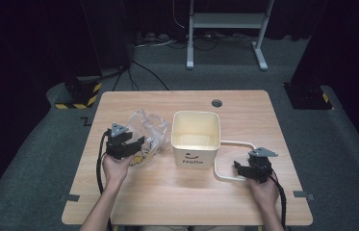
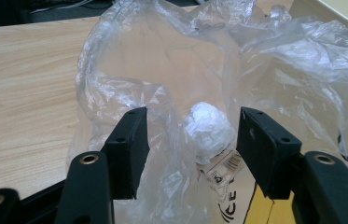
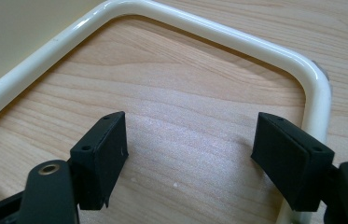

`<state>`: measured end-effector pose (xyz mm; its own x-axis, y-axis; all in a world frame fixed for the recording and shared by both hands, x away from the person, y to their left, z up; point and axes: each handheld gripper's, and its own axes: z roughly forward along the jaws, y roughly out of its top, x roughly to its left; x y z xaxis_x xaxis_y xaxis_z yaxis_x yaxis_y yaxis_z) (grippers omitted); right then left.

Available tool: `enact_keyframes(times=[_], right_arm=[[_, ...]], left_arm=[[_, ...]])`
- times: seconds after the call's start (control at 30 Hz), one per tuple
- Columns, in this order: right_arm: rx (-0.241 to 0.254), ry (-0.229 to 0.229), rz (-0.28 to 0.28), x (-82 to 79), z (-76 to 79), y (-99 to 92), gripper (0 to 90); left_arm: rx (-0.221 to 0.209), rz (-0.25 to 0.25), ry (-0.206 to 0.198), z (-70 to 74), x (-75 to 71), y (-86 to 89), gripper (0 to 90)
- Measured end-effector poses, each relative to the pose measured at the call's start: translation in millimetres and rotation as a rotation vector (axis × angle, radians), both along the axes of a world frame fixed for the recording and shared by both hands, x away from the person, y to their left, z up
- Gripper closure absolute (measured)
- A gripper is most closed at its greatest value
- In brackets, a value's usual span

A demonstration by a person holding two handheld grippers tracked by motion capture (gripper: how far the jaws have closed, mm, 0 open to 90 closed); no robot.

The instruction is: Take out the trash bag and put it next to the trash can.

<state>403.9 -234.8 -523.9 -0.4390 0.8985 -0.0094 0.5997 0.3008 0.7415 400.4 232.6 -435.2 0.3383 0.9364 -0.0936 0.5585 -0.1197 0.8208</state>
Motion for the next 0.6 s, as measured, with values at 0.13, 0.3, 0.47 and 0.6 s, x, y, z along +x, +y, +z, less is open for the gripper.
enact_keyframes(times=[0.13, 0.3, 0.47, 0.6], right_arm=[[0.0, 0.0, 0.0, 0.0, 0.0, 0.0, 26.0], [0.0, 0.0, 0.0, 0.0, 0.0, 0.0, 26.1], [0.0, 0.0, 0.0, 0.0, 0.0, 0.0, 26.1], [0.0, 0.0, 0.0, 0.0, 0.0, 0.0, 26.1]], left_arm=[[0.008, 0.007, -0.004, -4.2, -3.2, 0.4, 43.6], [0.01, 0.015, -0.009, -7.5, -7.6, 0.1, 44.0], [0.017, 0.017, -0.001, -14.1, -10.5, -0.9, 44.1], [0.034, 0.025, -0.007, -18.8, -13.3, -2.2, 44.4]])
